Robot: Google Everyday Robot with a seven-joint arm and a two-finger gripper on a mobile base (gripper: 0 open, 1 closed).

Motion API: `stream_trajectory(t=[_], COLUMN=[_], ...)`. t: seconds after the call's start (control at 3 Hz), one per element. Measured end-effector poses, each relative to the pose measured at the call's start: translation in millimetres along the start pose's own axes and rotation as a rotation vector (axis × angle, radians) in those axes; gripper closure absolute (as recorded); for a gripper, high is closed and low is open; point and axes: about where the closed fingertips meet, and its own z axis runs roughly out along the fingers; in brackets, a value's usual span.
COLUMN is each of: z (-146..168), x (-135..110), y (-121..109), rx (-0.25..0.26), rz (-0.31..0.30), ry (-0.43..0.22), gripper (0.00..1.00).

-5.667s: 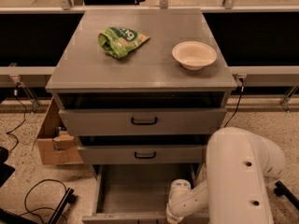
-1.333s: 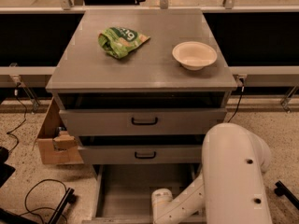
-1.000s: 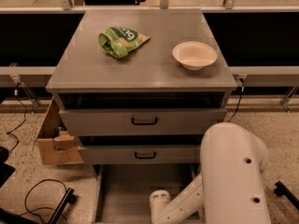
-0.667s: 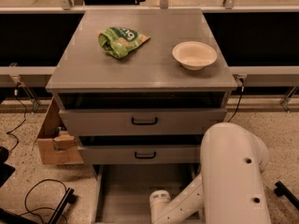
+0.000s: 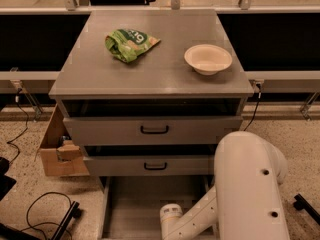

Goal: Open bottom drawer

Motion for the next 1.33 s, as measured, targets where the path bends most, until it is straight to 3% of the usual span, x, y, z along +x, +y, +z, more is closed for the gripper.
stream_trajectory(t=[0.67, 1.0, 1.33], z=[1, -1, -40], x=[1, 1, 3], y=[1, 0, -9], rx=[-0.002, -0.003, -0.008], rz=[-0.001, -0.004, -0.047], ry=[0.002, 0.001, 0.002], gripper=[0.00, 0.00, 0.00])
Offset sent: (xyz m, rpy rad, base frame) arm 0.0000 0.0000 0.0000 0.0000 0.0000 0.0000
